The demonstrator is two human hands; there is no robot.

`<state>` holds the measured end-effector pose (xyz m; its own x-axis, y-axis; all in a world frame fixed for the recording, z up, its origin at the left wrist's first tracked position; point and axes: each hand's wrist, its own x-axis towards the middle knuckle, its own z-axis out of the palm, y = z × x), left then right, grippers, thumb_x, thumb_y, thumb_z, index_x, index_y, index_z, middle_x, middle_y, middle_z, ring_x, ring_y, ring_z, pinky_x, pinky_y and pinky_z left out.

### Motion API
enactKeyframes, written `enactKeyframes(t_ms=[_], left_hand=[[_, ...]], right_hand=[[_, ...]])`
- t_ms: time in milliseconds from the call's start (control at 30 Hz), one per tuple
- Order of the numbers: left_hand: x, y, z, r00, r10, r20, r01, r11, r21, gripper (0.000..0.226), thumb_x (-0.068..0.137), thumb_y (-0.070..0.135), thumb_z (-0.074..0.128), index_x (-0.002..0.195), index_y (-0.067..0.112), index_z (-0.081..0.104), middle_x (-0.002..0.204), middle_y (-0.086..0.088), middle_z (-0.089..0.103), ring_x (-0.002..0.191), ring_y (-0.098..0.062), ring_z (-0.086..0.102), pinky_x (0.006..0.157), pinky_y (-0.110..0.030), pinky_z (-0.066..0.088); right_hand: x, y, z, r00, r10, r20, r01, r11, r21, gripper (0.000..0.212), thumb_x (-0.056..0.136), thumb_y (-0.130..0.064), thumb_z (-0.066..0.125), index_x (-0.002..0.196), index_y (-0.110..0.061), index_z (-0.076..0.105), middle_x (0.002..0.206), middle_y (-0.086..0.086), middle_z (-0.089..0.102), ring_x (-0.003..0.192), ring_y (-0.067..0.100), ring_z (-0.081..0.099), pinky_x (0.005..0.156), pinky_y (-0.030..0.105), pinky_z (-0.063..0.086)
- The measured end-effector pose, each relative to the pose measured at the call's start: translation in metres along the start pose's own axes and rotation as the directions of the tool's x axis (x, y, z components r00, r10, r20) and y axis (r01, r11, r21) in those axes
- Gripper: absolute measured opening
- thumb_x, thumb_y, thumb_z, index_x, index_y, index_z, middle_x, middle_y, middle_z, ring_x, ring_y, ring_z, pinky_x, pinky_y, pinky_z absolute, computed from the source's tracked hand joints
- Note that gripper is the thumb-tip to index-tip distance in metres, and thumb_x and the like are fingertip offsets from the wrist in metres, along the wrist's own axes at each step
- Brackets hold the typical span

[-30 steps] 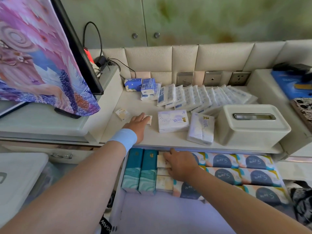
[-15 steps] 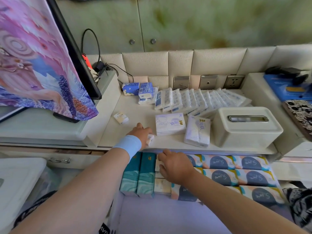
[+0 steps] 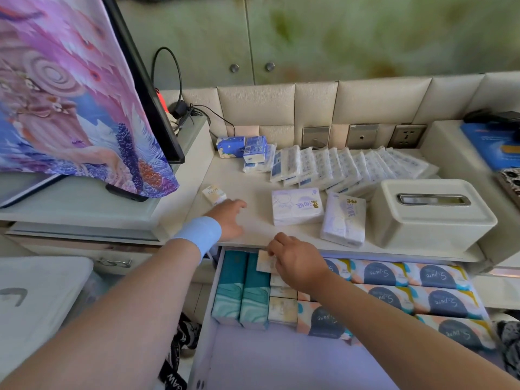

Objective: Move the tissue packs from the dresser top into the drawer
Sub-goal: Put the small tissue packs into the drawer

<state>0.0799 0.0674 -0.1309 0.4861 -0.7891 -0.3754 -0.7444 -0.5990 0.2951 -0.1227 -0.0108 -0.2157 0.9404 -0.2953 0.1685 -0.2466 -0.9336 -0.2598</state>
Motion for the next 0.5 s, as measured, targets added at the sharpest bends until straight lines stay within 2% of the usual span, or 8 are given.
enactKeyframes(t_ms=[100, 200, 300, 367, 433, 500], left_hand=[[0.019, -0.024, -0.013, 0.985, -0.092, -0.147, 0.118, 0.977, 0.178, 0.065, 0.092, 0.015, 0.049, 0.152, 0.028, 0.025, 0.158, -0.005, 0.020, 0.145, -0.028, 0.020, 0.113, -0.044, 0.032], [0.037, -0.033, -0.014, 0.972, -0.191, -0.134, 0.216, 0.954, 0.208, 0.069, 0.098, 0.023, 0.045, 0.156, 0.033, 0.008, 0.164, 0.000, -0.006, 0.150, -0.027, -0.001, 0.116, -0.046, 0.023], [0.050, -0.029, -0.006, 0.972, -0.224, -0.069, 0.234, 0.945, 0.229, 0.073, 0.100, 0.038, 0.044, 0.157, 0.027, -0.001, 0.165, -0.005, -0.004, 0.150, -0.032, 0.005, 0.119, -0.042, 0.019], [0.054, -0.024, 0.001, 0.973, -0.222, -0.070, 0.232, 0.953, 0.195, 0.073, 0.098, 0.040, 0.047, 0.157, 0.027, 0.007, 0.163, -0.006, 0.005, 0.145, -0.036, 0.020, 0.115, -0.042, 0.028], [0.053, -0.017, 0.003, 0.976, -0.189, -0.111, 0.206, 0.965, 0.164, 0.059, 0.097, 0.039, 0.051, 0.151, 0.029, 0.030, 0.155, -0.004, 0.015, 0.136, -0.036, 0.032, 0.109, -0.042, 0.036], [0.050, -0.007, 0.003, 0.981, -0.139, -0.137, 0.161, 0.973, 0.166, 0.034, 0.096, 0.037, 0.052, 0.128, 0.027, 0.057, 0.145, -0.004, 0.027, 0.123, -0.035, 0.043, 0.103, -0.041, 0.042]], right_hand=[[-0.007, 0.005, 0.007, 0.996, -0.083, -0.035, 0.083, 0.996, -0.018, 0.023, 0.076, -0.010, 0.066, 0.098, -0.013, 0.062, 0.100, 0.007, 0.057, 0.068, 0.025, 0.055, 0.042, 0.036, 0.045], [-0.010, 0.008, 0.010, 0.988, -0.146, -0.049, 0.144, 0.988, -0.053, 0.022, 0.084, -0.019, 0.055, 0.104, -0.012, 0.063, 0.111, 0.010, 0.059, 0.069, 0.025, 0.056, 0.045, 0.037, 0.047], [-0.010, 0.008, 0.022, 0.972, -0.231, 0.028, 0.233, 0.961, -0.150, 0.028, 0.085, -0.024, 0.056, 0.111, -0.014, 0.063, 0.115, 0.010, 0.059, 0.077, 0.027, 0.059, 0.049, 0.036, 0.049], [-0.010, 0.009, 0.028, 0.975, -0.222, 0.019, 0.222, 0.960, -0.173, 0.035, 0.081, -0.024, 0.063, 0.114, -0.015, 0.063, 0.109, 0.007, 0.061, 0.080, 0.026, 0.061, 0.050, 0.035, 0.048], [-0.010, 0.007, 0.030, 0.978, -0.207, 0.017, 0.206, 0.961, -0.184, 0.036, 0.081, -0.027, 0.060, 0.115, -0.015, 0.064, 0.108, 0.007, 0.062, 0.084, 0.025, 0.061, 0.054, 0.035, 0.048], [-0.010, 0.005, 0.030, 0.980, -0.197, 0.035, 0.201, 0.964, -0.174, 0.035, 0.081, -0.028, 0.058, 0.113, -0.016, 0.065, 0.109, 0.008, 0.062, 0.087, 0.027, 0.062, 0.055, 0.036, 0.049]])
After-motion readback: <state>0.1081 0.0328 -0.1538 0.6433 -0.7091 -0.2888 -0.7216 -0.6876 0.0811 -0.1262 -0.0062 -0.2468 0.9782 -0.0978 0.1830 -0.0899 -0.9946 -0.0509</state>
